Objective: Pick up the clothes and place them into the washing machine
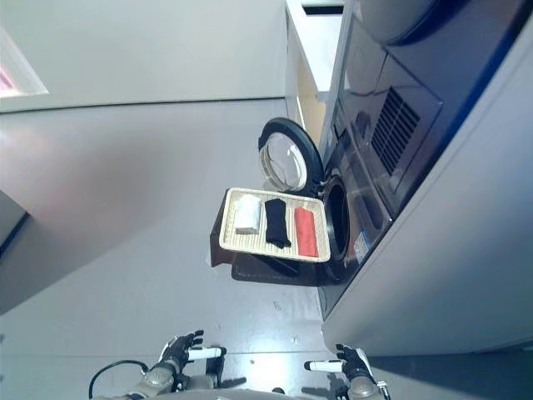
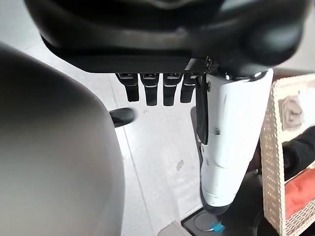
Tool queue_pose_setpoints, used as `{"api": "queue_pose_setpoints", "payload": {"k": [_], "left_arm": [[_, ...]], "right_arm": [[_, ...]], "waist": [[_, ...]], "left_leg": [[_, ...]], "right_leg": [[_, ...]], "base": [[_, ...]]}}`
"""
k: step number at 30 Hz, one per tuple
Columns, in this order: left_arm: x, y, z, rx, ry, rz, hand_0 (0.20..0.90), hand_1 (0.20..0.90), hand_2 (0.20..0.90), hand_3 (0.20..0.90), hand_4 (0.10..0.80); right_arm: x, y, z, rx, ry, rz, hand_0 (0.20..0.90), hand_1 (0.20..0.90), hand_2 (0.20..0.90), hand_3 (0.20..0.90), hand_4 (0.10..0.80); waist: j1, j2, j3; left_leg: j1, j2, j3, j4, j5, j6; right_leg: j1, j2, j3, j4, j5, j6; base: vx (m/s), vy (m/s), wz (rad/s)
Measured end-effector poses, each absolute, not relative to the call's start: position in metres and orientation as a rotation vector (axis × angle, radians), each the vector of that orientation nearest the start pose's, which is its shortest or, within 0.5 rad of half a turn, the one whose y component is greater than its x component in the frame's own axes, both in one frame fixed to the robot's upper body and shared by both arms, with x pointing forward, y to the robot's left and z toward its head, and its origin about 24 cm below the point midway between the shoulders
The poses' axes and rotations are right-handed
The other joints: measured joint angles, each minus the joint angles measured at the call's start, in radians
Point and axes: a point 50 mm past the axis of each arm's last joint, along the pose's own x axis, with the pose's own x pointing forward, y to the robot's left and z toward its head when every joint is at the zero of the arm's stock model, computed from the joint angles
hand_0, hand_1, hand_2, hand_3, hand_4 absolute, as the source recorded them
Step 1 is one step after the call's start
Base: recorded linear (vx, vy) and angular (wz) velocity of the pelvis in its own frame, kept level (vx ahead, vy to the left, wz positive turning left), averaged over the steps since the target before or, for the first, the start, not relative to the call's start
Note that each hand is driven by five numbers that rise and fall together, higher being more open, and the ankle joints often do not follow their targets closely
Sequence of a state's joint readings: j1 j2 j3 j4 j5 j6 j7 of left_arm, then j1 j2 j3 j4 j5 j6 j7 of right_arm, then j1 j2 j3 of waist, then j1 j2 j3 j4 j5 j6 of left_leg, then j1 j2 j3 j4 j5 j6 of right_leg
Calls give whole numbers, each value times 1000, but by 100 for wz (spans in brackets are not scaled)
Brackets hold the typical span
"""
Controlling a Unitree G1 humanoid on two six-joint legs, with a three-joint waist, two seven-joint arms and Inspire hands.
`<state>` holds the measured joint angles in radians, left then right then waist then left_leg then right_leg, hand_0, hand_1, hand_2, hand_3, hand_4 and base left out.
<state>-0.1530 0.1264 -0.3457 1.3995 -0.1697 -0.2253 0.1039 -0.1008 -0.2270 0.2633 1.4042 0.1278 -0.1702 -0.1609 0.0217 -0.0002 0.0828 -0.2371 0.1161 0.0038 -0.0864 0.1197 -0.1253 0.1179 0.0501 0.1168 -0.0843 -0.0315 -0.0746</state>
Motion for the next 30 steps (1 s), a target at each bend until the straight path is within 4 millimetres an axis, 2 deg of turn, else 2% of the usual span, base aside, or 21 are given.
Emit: {"api": "queue_pose_setpoints", "payload": {"k": [2,3,4,5,6,7,8,10,13,16,17,19,20,21,24,25,26,27,28,30], "left_arm": [[129,184,-159,283,1034,-26,900,900,900,900,800],[125,182,-160,284,1042,-34,900,900,900,900,800],[124,181,-161,282,1044,-36,900,900,900,900,800],[123,185,-161,295,1045,-33,900,900,900,900,800],[123,191,-160,311,1045,-27,900,900,900,900,800],[127,197,-158,325,1036,-17,900,900,900,900,800],[129,200,-157,335,1031,-17,900,900,900,900,800],[140,204,-152,361,996,-21,900,900,900,900,800],[142,212,-150,410,989,-42,900,900,900,900,800],[137,214,-151,425,1002,-48,900,900,900,900,800],[134,216,-152,429,1013,-45,900,900,900,900,800],[128,220,-154,434,1040,-39,900,900,900,900,800],[129,220,-154,438,1045,-39,900,900,900,900,800],[128,222,-153,440,1047,-35,900,900,900,900,800],[123,221,-156,441,1066,-42,900,900,900,900,800],[120,219,-157,437,1071,-48,900,900,900,900,800],[119,215,-158,432,1074,-59,900,900,900,900,800],[120,208,-158,417,1067,-73,900,900,900,900,800],[120,204,-159,407,1064,-84,900,900,900,900,800],[114,197,-162,390,1076,-96,900,900,900,900,800]], "right_arm": [[105,-234,-158,-370,1130,-149,900,900,900,900,800],[104,-237,-158,-379,1139,-160,900,900,900,900,800],[102,-238,-158,-382,1143,-163,900,900,900,900,800],[98,-234,-160,-375,1160,-153,900,900,900,900,800],[97,-228,-162,-366,1165,-138,900,900,900,900,800],[98,-223,-163,-355,1157,-130,900,900,900,900,800],[97,-219,-163,-347,1160,-124,900,900,900,900,800],[98,-213,-164,-329,1153,-115,900,900,900,900,800],[107,-208,-163,-314,1126,-112,900,900,900,900,800],[109,-209,-162,-308,1119,-121,900,900,900,900,800],[108,-209,-162,-305,1119,-121,900,900,900,900,800],[110,-209,-162,-304,1103,-120,900,900,900,900,800],[110,-209,-161,-303,1101,-121,900,900,900,900,800],[111,-209,-161,-293,1098,-131,900,900,900,900,800],[96,-211,-164,-257,1140,-173,900,900,900,900,800],[96,-211,-165,-250,1140,-176,900,900,900,900,800],[95,-210,-165,-251,1142,-173,900,900,900,900,800],[94,-212,-165,-261,1146,-169,900,900,900,900,800],[92,-213,-165,-263,1152,-172,900,900,900,900,800],[88,-215,-165,-268,1160,-176,900,900,900,900,800]], "waist": [[4,12,-11],[14,34,-29],[16,37,-34],[20,9,-52],[25,-19,-64],[17,-40,-66],[16,-43,-65],[21,-43,-75],[19,-43,-81],[17,-27,-74],[18,-23,-72],[1,-23,-67],[-25,-23,-53],[-35,-28,-44],[-70,-48,-29],[-72,-57,-33],[-73,-58,-36],[-73,-61,-49],[-74,-56,-60],[-77,-35,-80]], "left_leg": [[6,6,4,0,8,14],[29,9,-4,0,6,31],[40,3,4,0,50,67],[55,-31,24,4,87,108],[67,-65,34,5,72,131],[84,-96,40,6,67,154],[99,-112,46,6,58,169],[111,-129,50,18,20,194],[121,-154,49,35,-9,221],[152,-163,44,45,-41,246],[173,-164,39,25,-55,265],[186,-164,35,7,-53,269],[188,-164,29,7,-60,266],[191,-163,29,6,-63,267],[215,-170,38,2,-77,260],[221,-174,40,1,-88,253],[233,-182,26,1,-98,245],[251,-182,1,2,-107,236],[259,-178,-17,6,-116,222],[269,-153,-30,29,-139,193]], "right_leg": [[20,-8,39,1,-31,27],[38,-16,75,0,-53,64],[45,-26,88,1,-63,78],[53,-70,97,5,-91,104],[47,-106,91,29,-104,129],[44,-130,84,68,-119,149],[38,-144,83,113,-130,165],[-25,-149,88,272,-157,208],[-96,-157,89,463,-173,230],[-203,-142,85,702,-102,262],[-240,-156,42,724,-151,215],[-296,-173,-32,608,-174,197],[-324,-177,-91,473,-168,192],[-350,-178,-132,401,-147,189],[-402,-176,-270,203,-1,202],[-408,-170,-278,176,36,201],[-400,-162,-247,164,55,193],[-375,-154,-220,148,114,163],[-364,-146,-220,143,146,141],[-324,-121,-224,117,157,100]], "base": [[396,255,-79],[339,239,-75],[346,232,-84],[214,121,-61],[295,166,-46],[243,137,-16],[323,215,11],[280,211,9],[157,142,9],[377,223,5],[320,89,-12],[323,21,-13],[359,-6,3],[351,-12,15],[275,-24,15],[260,-44,11],[347,-78,35],[319,-99,56],[293,-125,59],[145,-114,38]]}}
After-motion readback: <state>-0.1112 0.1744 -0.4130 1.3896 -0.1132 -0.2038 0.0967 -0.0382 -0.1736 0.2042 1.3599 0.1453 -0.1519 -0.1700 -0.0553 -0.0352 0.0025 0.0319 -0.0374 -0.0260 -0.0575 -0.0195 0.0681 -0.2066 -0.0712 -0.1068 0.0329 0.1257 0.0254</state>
